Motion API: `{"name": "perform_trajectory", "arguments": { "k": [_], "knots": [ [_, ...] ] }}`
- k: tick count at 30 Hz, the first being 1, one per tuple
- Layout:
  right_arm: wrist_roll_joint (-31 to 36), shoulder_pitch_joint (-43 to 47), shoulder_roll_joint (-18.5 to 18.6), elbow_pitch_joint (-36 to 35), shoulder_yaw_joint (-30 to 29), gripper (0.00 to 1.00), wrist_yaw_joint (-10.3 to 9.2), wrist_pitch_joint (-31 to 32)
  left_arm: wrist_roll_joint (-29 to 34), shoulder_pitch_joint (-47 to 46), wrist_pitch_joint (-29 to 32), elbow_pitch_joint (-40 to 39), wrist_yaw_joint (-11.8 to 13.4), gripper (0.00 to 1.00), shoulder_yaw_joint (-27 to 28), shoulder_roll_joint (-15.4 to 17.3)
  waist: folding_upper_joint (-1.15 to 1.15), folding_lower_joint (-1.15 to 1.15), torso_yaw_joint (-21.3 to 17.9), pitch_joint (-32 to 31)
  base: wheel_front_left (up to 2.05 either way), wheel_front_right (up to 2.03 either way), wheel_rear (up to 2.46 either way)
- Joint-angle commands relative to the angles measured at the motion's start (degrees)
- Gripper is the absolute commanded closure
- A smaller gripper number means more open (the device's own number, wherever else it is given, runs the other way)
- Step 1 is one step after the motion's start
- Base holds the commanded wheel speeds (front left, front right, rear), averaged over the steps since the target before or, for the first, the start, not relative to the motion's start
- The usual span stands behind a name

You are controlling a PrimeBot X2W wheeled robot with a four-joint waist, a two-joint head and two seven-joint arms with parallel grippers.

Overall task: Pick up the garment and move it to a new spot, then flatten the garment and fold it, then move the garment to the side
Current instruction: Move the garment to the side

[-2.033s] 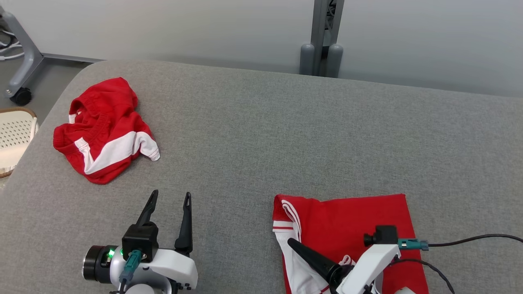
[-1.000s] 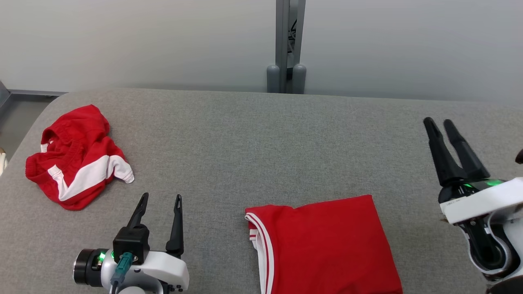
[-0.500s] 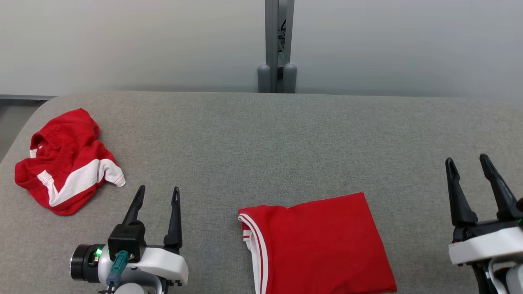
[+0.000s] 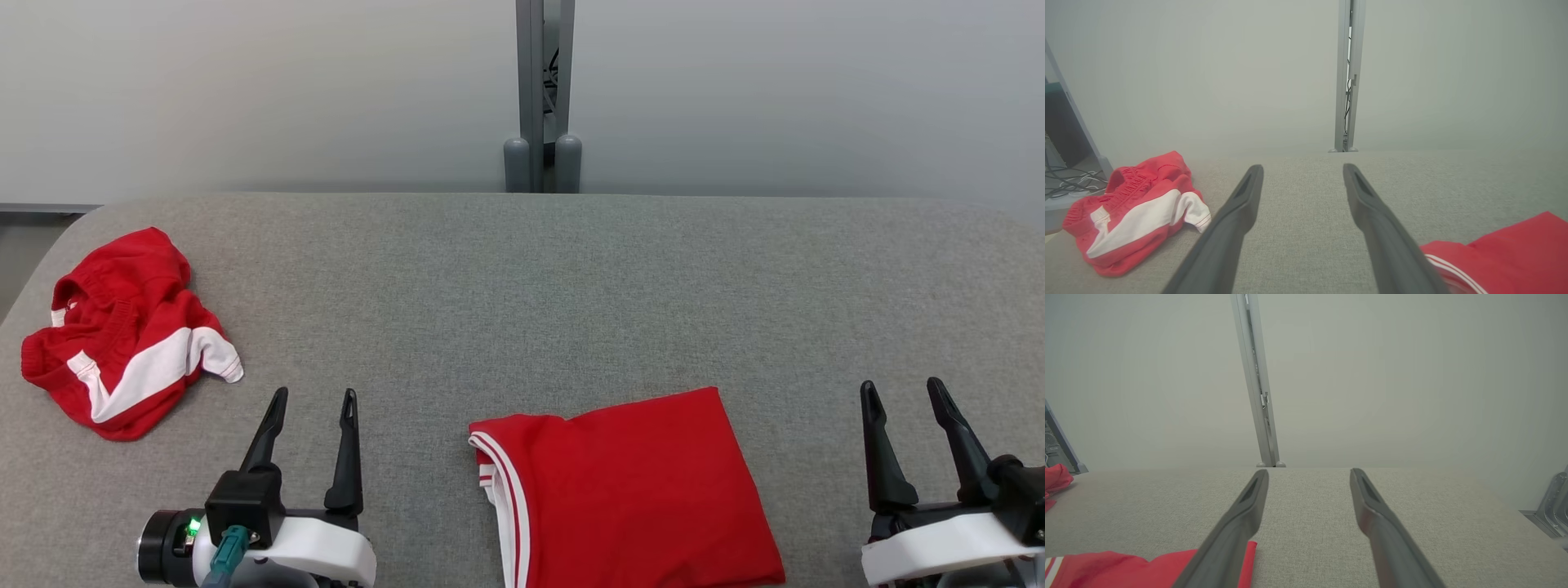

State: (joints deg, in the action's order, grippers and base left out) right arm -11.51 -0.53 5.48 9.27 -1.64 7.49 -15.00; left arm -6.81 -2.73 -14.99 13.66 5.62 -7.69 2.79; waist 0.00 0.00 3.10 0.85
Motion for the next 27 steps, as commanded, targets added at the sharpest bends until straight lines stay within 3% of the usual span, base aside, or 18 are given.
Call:
{"name": "perform_trajectory", "arguments": {
  "k": [1,12,21,27],
  "knots": [
    [0.4,0.8,0.1,0.1,-0.3,0.00,0.01,-0.3,0.2,0.4,-0.2,-0.5,-0.2,0.00,0.3,0.2,0.00,0.00,0.1,-0.1,0.00,0.00,0.00],
    [-1.5,0.3,1.2,2.6,1.9,0.00,0.01,-0.3,0.2,0.7,-0.2,-1.1,-0.9,0.00,-0.6,0.2,0.00,0.00,0.8,0.0,0.00,0.00,0.00],
    [-14.6,-4.5,7.3,15.0,15.2,0.00,0.01,0.8,0.2,-0.8,-0.2,0.0,-1.4,0.00,-1.9,0.2,0.00,0.00,1.9,2.3,0.00,0.00,0.00],
    [-25.5,-9.4,11.5,18.0,25.0,0.00,0.01,4.8,0.4,-1.9,-0.2,1.0,-1.2,0.00,-3.0,0.2,0.00,0.00,3.1,4.2,0.00,0.00,0.00]
  ]
}}
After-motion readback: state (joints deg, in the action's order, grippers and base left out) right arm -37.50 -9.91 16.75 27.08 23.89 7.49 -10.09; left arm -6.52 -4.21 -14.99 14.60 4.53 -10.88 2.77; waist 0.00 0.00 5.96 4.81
